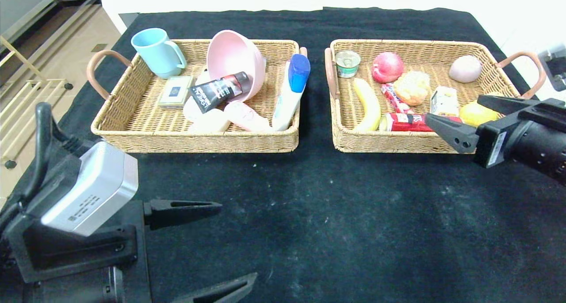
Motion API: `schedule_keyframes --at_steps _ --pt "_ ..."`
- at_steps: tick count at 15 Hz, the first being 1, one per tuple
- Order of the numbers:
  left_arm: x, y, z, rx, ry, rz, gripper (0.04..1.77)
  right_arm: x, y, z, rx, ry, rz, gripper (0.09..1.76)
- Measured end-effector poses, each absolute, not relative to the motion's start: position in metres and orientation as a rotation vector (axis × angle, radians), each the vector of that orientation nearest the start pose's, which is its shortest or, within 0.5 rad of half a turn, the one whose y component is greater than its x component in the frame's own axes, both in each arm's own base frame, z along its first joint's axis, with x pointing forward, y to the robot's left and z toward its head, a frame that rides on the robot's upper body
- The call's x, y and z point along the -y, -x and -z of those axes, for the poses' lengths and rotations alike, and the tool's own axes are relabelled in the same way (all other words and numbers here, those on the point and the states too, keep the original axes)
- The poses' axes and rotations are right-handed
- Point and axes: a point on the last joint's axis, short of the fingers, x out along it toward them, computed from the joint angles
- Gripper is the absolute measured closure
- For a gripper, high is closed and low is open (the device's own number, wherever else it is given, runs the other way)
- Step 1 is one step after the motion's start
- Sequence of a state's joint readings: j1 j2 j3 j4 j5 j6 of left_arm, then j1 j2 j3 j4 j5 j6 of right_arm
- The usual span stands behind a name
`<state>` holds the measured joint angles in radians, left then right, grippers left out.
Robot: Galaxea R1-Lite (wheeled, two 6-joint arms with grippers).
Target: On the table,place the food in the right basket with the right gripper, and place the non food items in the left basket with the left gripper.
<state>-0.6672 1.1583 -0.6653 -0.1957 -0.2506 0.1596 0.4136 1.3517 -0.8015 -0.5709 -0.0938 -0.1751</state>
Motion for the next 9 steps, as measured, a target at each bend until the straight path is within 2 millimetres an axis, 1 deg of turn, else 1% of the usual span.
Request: schedule_keyframes --at_steps 3,5,7,9 --pt "0.101 -0.132 -0.230 -0.230 -0.229 0.742 0.09 -0.074 -0.193 -0.261 0.019 0.175 -0.280 0.16" --pt "0.089 -0.132 -0.235 -0.208 -0.222 0.643 0.09 -0.061 -0.179 -0.256 -0.030 0.184 -0.254 0.15" --pt "0.077 -0.124 -0.240 -0.185 -0.216 0.584 0.09 -0.049 -0.158 -0.255 -0.084 0.190 -0.234 0.15" --pt "0.062 -0.108 -0.242 -0.192 -0.218 0.526 0.09 -0.037 -0.130 -0.255 -0.129 0.196 -0.225 0.15"
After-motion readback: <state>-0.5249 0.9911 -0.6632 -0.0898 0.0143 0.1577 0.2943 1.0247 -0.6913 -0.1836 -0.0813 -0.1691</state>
